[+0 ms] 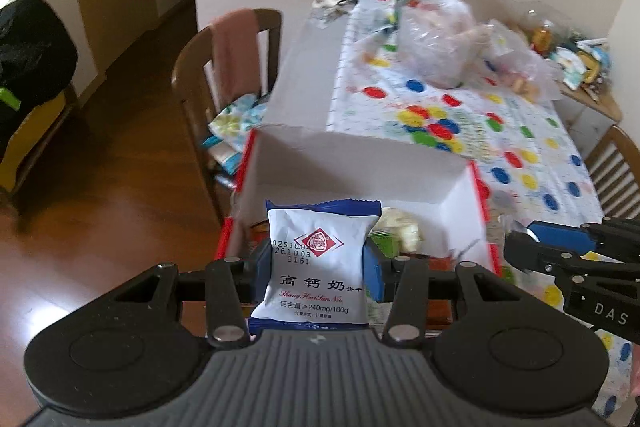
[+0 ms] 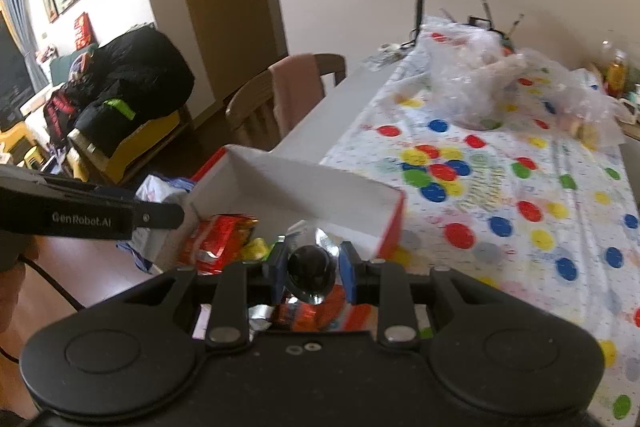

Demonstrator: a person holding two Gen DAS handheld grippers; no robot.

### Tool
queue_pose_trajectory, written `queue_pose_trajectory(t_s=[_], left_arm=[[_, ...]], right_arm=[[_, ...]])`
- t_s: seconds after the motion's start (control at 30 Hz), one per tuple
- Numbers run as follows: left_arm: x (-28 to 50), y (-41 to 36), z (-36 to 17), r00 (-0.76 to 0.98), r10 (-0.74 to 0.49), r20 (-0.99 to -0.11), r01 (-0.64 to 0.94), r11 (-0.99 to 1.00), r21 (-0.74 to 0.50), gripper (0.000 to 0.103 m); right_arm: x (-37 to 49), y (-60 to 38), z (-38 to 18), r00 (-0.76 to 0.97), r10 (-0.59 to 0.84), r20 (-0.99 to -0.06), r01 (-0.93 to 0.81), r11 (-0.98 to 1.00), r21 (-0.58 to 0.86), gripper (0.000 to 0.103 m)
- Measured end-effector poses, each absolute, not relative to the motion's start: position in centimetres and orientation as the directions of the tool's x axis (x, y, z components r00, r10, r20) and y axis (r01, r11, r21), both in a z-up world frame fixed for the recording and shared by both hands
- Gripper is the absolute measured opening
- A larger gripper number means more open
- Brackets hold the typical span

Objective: Organize snacks
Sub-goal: 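Carry the white packet and the round snack over the white box, then open both grippers to drop the items into the box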

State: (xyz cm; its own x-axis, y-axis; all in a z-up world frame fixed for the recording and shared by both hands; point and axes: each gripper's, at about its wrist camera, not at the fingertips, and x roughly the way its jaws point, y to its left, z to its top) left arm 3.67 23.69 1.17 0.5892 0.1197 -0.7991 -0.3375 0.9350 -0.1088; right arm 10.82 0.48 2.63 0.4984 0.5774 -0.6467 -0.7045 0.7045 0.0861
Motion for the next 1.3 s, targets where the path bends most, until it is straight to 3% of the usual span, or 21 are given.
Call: queue_pose_trajectory(t_s=[0.73, 1.3], left_arm=[[13.9, 26.3, -3.7, 0.431, 0.143, -0.891, -0.289, 0.957, 0.014, 0.045], [14.9, 26.7, -6.3, 0.344, 0.108, -0.933, -0.287, 0.958, 0.005, 0.046]], right_arm=[[18.3, 8.5, -4.4, 0.469, 0.446, -0.763, -0.635, 0.77, 0.06, 0.026], [20.8, 9.0, -7.5, 0.39, 0.364, -0.846, -0.591, 0.803, 0.074, 0.027]])
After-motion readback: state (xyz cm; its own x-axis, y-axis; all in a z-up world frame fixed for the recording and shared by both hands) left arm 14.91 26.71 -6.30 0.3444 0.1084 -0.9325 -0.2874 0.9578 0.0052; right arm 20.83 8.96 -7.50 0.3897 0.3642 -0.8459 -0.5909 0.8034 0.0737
